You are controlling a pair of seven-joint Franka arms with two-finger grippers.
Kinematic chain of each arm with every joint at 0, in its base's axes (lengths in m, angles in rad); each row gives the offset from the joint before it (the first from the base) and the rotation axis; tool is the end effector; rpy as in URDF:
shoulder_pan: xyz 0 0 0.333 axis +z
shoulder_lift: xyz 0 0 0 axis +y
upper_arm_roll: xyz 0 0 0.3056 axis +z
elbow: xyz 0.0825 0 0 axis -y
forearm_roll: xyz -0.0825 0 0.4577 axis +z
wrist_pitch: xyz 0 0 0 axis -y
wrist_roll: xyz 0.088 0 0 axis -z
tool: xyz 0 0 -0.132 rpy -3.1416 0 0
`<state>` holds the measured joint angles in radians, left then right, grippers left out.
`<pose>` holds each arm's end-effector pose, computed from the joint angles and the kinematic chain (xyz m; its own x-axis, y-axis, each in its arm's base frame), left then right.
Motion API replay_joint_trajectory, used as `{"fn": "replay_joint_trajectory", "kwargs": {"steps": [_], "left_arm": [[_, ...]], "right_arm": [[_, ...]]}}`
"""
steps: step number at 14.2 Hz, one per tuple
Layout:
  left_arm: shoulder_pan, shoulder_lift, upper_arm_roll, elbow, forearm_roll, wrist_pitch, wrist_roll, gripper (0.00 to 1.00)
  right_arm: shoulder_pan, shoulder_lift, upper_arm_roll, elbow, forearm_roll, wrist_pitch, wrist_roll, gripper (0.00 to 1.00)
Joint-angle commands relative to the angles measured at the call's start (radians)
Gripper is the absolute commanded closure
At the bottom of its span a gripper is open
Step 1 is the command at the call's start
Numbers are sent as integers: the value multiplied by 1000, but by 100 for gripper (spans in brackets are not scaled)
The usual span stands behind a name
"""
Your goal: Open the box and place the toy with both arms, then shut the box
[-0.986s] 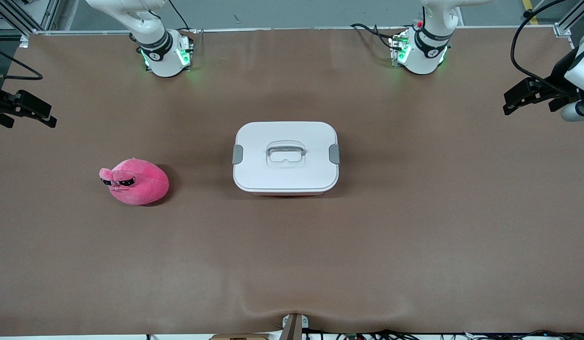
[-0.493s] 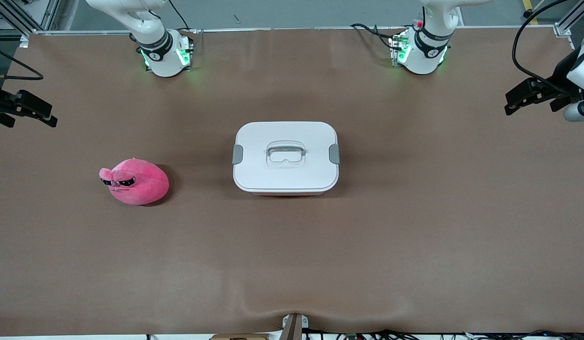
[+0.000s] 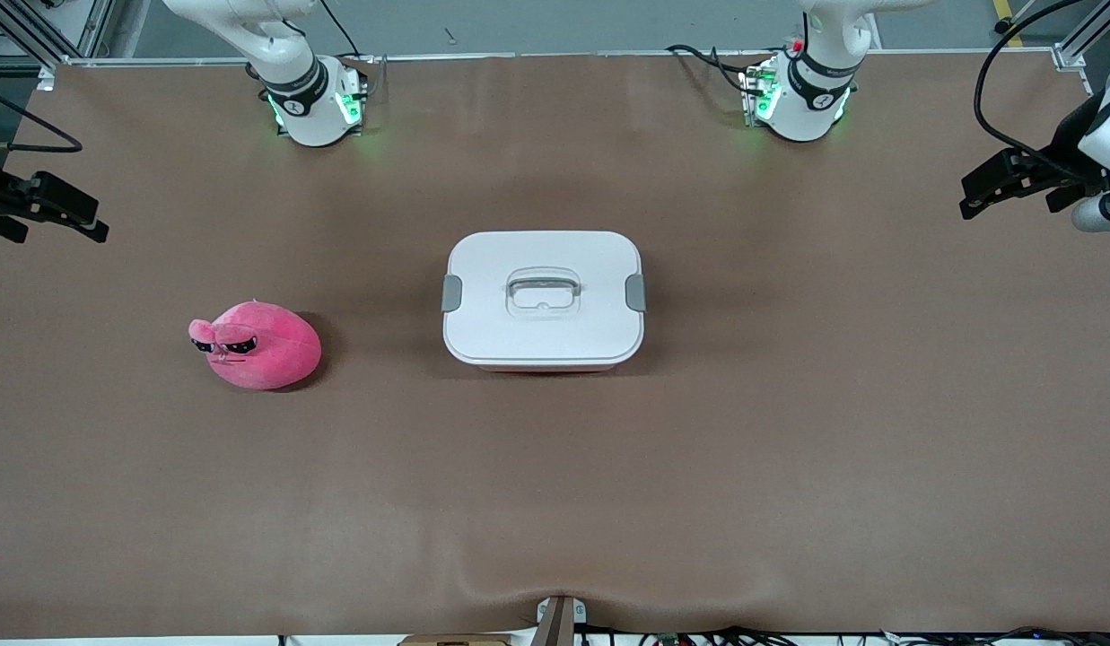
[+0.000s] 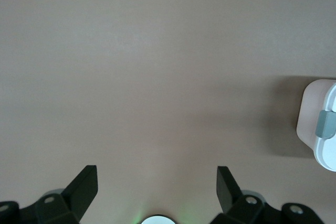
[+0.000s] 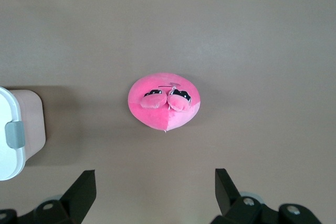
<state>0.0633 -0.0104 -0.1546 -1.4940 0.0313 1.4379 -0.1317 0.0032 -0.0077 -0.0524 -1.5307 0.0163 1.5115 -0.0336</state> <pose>0.6078 -0.0516 0.6256 0.9982 0.0446 -0.0410 0.0430 -0.9983 -0.0385 0.6192 -0.0284 0.6105 0.9998 -0.0146 -0.0109 -0.0148 -0.9997 -0.0171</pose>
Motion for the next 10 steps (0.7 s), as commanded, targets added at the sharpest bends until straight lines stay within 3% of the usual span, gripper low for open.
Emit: {"fn": "replay_joint_trajectory", "kwargs": {"steps": [1,6,10], "left_arm": [[-5,32,-11,17,15,-16,21,0],[-34,41,-16,11,4,-16,-43,0],[-34,70,-69,14,1,-1,-192,0]], "right_arm": [[0,-5,-3,-23,-1,3,-2,0],[-12,21,-6,-49,1,4,0,0],[6,46,-3,-65,1,10,3,0]]}}
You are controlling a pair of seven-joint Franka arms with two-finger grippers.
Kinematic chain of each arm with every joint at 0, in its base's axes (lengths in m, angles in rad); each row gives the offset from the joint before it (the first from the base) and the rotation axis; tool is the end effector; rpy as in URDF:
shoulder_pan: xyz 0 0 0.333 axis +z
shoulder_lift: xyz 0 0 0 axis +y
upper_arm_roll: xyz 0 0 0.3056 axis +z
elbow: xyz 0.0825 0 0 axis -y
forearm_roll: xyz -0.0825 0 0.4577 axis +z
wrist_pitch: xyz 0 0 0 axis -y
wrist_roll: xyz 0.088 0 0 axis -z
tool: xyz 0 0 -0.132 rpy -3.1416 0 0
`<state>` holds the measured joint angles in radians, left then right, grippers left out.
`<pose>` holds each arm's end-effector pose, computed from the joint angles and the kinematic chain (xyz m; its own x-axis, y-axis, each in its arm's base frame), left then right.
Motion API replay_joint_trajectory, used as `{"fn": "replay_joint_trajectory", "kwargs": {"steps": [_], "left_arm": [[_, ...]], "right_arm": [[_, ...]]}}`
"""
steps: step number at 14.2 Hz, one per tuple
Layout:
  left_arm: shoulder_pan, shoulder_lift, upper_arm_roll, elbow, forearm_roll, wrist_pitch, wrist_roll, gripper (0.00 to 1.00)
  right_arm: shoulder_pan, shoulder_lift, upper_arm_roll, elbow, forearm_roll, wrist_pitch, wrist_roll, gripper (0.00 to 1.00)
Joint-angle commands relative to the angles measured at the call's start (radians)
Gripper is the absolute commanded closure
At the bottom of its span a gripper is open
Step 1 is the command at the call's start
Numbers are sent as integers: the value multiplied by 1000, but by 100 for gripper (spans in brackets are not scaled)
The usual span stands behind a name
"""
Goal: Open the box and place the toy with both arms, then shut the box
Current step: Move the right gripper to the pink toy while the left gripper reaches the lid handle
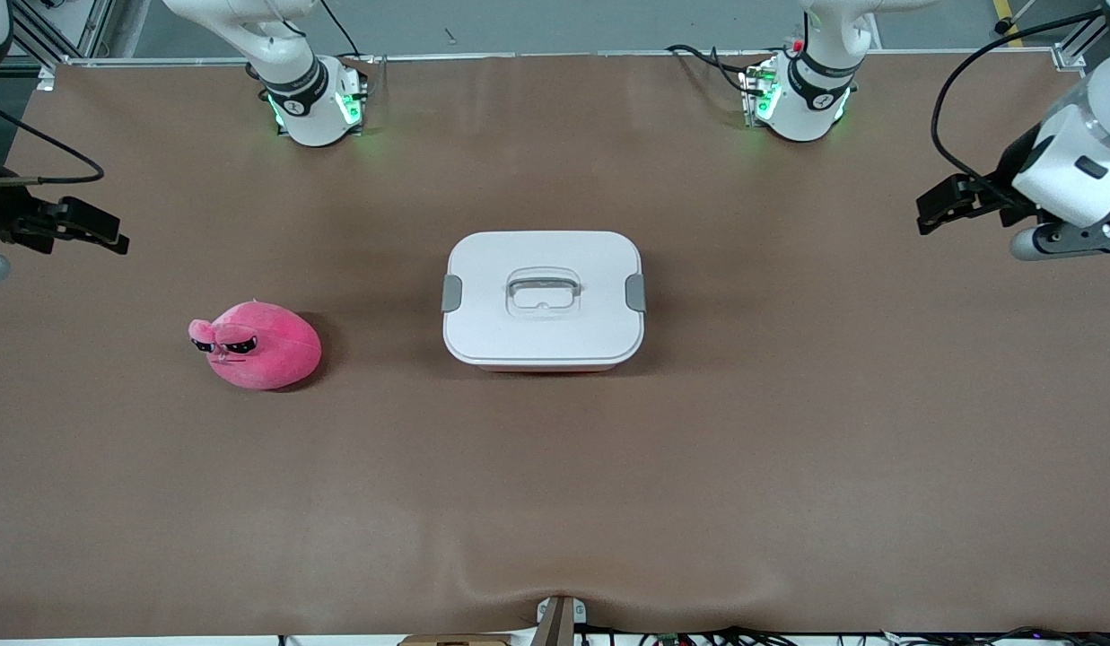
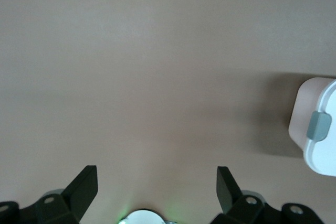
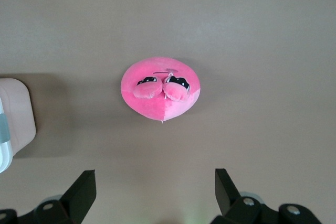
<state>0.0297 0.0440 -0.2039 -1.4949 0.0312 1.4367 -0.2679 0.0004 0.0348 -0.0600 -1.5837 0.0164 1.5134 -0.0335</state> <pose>0.6163 -0.1015 0.5920 0.9910 0.0977 -0.0916 0.0936 -0.9944 -0.0482 0.6269 -0.0347 0.5557 0.9942 -0.0250 -0.1043 -0.0270 -0.9995 -0.0178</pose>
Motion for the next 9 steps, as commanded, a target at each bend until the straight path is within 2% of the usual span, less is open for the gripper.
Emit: {"fn": "replay_joint_trajectory", "kwargs": {"steps": [1,4,6,9], "left_arm": [[-1,16,-25,15,-1,13,-79,0],[-7,33,-26,16,-2,42,-148,0],[-49,49,-32,15,-4,50,-204,0],[-124,69,-35,13,-2,56,-350,0]], "right_arm": [[29,4,5,-31,1,34,3,0],[41,0,5,-120,1,108,-6,0],[81,5,5,-137,-9,155,-6,0],[87,3,5,-241,-30,276,-8,0]]}}
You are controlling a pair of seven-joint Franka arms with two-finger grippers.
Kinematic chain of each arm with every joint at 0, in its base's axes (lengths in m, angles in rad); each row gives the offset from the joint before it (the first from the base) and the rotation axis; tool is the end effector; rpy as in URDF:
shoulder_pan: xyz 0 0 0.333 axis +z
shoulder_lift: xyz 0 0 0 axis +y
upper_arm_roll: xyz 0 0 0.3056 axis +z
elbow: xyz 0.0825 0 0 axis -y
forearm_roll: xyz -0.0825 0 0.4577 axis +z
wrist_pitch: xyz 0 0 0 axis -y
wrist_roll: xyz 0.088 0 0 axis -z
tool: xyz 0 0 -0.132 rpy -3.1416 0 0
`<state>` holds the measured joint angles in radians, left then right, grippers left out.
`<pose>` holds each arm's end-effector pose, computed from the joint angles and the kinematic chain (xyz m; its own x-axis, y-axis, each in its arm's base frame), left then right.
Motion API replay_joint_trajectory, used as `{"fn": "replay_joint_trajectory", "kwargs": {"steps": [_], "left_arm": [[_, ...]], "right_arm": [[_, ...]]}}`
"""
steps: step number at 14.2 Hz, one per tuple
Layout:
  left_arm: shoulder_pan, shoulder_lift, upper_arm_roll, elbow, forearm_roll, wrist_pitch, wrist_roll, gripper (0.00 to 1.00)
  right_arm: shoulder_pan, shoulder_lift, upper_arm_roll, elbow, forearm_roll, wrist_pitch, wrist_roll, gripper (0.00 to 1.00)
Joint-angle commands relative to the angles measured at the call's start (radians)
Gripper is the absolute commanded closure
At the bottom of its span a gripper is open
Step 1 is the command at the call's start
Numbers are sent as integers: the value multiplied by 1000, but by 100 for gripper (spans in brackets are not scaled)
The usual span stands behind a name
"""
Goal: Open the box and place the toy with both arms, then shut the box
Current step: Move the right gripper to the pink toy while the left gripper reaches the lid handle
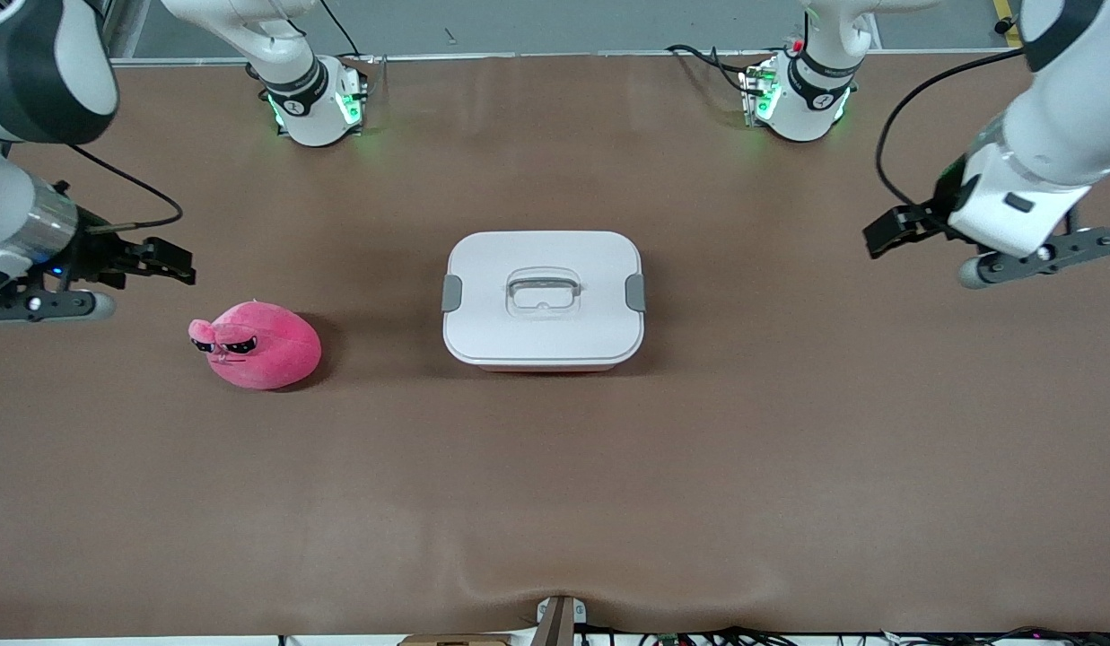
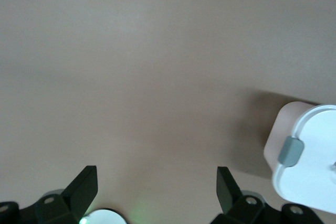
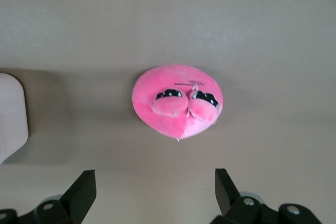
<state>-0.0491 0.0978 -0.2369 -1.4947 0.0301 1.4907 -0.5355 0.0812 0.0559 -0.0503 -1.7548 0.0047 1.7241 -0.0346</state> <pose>0.6215 -0.1722 0.5630 0.9650 0.2492 -0.0814 0.2451 -0.9678 -0.0566 0.6395 0.0207 0.4658 0.9942 0.0645 -0.0863 0.0643 -0.9979 -0.0047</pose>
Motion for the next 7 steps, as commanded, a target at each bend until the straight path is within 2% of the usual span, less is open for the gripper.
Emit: {"fn": "replay_joint_trajectory", "kwargs": {"steps": [1,4,7], "left_arm": [[-67,19,-2,14,-1,2,-148,0],[-103,26,-8,10,-2,0,-251,0],[-158,29,-15,14,-5,11,-407,0]], "right_arm": [[12,-18,-5,-106,-19,110,-7,0],[11,-7,-5,-175,-20,244,-7,0],[14,30,-5,-183,-44,288,-7,0]]}}
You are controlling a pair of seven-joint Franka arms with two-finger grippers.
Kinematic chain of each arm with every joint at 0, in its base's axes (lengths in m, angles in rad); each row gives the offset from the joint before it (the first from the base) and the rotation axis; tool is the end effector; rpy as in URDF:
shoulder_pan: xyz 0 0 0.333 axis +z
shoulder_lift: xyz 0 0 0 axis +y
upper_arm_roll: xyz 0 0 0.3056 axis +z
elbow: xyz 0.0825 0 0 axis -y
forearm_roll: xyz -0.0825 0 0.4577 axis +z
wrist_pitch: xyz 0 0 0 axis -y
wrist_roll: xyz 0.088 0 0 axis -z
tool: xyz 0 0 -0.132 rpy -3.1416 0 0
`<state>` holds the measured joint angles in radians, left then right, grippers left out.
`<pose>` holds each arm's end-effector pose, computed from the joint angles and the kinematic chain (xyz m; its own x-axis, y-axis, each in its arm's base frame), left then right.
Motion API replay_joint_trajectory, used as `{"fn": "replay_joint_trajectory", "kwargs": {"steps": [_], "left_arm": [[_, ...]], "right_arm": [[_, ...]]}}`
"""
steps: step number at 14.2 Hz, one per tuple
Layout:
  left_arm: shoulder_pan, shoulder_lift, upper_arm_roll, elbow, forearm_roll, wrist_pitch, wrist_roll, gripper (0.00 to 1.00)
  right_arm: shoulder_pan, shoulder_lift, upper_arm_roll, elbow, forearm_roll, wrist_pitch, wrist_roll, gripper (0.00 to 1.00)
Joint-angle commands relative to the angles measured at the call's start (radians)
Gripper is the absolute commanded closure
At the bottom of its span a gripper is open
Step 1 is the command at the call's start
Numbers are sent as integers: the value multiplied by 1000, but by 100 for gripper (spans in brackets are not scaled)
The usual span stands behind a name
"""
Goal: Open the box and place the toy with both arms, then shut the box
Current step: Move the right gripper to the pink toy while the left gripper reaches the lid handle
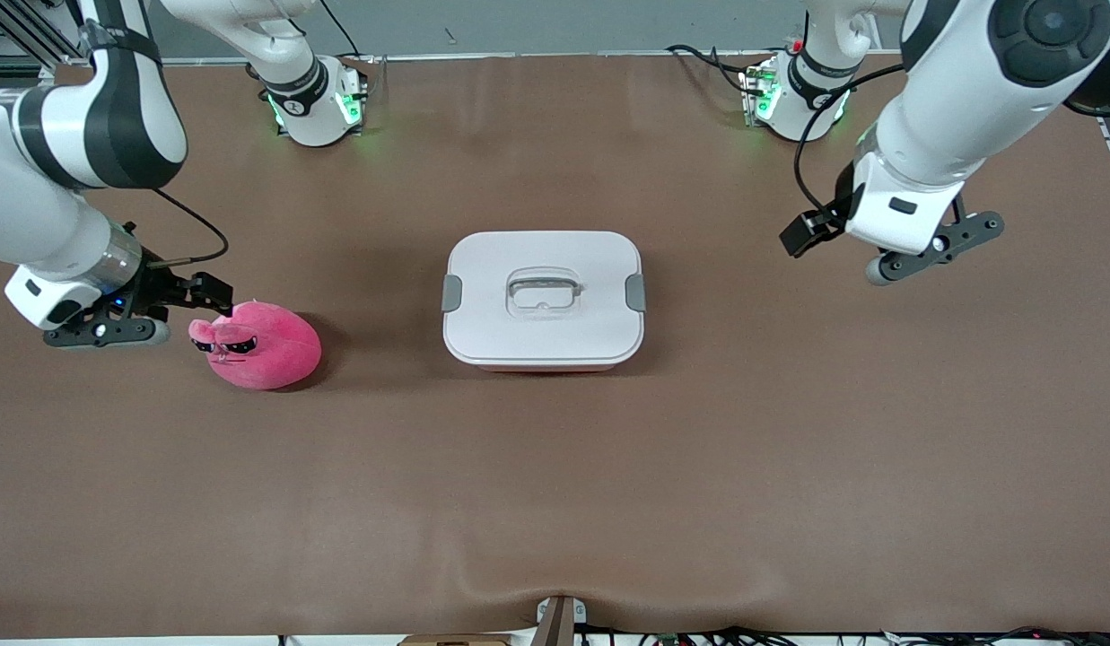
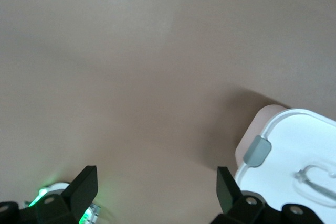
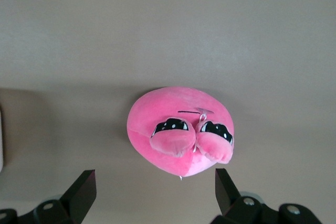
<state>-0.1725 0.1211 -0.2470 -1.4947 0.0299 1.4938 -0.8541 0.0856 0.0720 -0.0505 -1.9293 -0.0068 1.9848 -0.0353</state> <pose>0.5986 -0.2542 0.5487 0.9026 0.4234 -0.0773 0.4167 -0.9047 -0.0892 0.6401 0.0222 0.3825 0.9972 0.0731 -0.0168 0.0733 -0.9973 0.0092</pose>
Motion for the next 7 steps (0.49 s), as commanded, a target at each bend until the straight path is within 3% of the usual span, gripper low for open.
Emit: {"fn": "replay_joint_trajectory", "kwargs": {"steps": [1,4,7], "left_arm": [[-57,8,-5,10,-10,26,-136,0],[-143,38,-6,11,-4,89,-446,0],[-206,84,-6,13,-2,157,-635,0]], "right_arm": [[11,23,-5,-22,-56,55,-6,0],[11,47,-6,-91,-59,158,0,0],[10,74,-6,-91,-59,167,5,0]]}}
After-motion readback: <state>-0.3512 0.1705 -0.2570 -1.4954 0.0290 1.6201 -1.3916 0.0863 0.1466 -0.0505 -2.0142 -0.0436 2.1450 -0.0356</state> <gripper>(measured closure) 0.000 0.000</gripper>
